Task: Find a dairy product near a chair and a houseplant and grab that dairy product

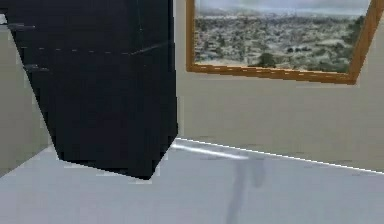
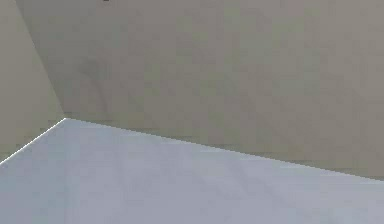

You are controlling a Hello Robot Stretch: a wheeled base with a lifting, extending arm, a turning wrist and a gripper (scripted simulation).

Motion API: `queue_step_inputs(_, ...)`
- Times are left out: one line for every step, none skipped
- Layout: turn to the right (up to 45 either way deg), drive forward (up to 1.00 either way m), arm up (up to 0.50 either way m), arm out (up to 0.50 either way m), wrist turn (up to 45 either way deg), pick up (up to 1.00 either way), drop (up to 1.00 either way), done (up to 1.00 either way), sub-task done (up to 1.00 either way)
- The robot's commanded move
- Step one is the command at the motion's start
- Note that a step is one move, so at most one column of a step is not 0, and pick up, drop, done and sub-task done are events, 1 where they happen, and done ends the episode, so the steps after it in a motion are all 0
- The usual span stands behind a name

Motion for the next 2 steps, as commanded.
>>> queue_step_inputs(0.0, 0.05, 0.0, 0.0, 0.0, 0.0, 0.0, 0.0, 0.0)
queue_step_inputs(-45.0, 0.0, 0.0, 0.0, 0.0, 0.0, 0.0, 0.0, 0.0)
